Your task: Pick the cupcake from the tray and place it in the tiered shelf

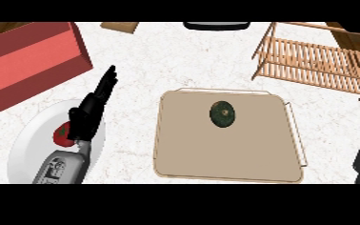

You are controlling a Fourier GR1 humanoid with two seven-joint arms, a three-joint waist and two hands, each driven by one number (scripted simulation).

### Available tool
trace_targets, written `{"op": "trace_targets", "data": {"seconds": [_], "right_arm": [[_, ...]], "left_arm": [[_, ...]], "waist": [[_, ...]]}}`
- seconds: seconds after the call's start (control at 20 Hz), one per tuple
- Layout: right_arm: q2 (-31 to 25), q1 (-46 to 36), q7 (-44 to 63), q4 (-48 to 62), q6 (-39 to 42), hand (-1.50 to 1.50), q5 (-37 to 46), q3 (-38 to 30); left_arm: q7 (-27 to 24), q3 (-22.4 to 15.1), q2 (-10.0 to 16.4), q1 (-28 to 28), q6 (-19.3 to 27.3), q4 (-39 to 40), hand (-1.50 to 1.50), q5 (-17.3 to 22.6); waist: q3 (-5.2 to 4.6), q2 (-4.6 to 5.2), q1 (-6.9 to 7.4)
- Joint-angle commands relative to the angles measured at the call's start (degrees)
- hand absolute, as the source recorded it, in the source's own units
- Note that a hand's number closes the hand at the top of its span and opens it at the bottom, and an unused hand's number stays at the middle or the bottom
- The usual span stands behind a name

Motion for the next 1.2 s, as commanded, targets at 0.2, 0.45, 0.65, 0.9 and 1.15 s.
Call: {"op": "trace_targets", "data": {"seconds": [0.2,0.45,0.65,0.9,1.15], "right_arm": [[-4.55,-1.68,-6.70,12.71,-8.50,1.50,0.85,-1.85],[-8.32,-1.32,-13.78,21.13,-13.58,1.50,3.14,-0.65],[-5.35,-0.73,-15.73,25.68,-22.32,1.50,2.97,-0.68],[-4.80,-2.44,-21.53,27.92,-32.20,1.50,-9.36,-9.79],[-7.62,-2.52,-29.35,36.30,-35.61,1.50,-15.11,-12.01]], "left_arm": [[0.87,1.70,-0.82,-3.61,-1.64,2.74,0.00,-0.49],[-0.44,2.56,-0.07,-1.37,-2.30,1.78,0.00,-0.28],[-2.36,1.28,-2.16,0.08,-1.00,2.27,0.00,-2.67],[1.48,1.43,-0.62,0.50,-2.30,-3.11,0.00,-1.43],[3.08,1.32,-2.80,-2.04,-2.07,-0.90,0.00,-2.04]], "waist": [[0.00,0.14,0.16],[-0.01,0.23,0.47],[0.00,0.13,0.34],[0.15,0.16,1.06],[0.04,0.15,0.38]]}}
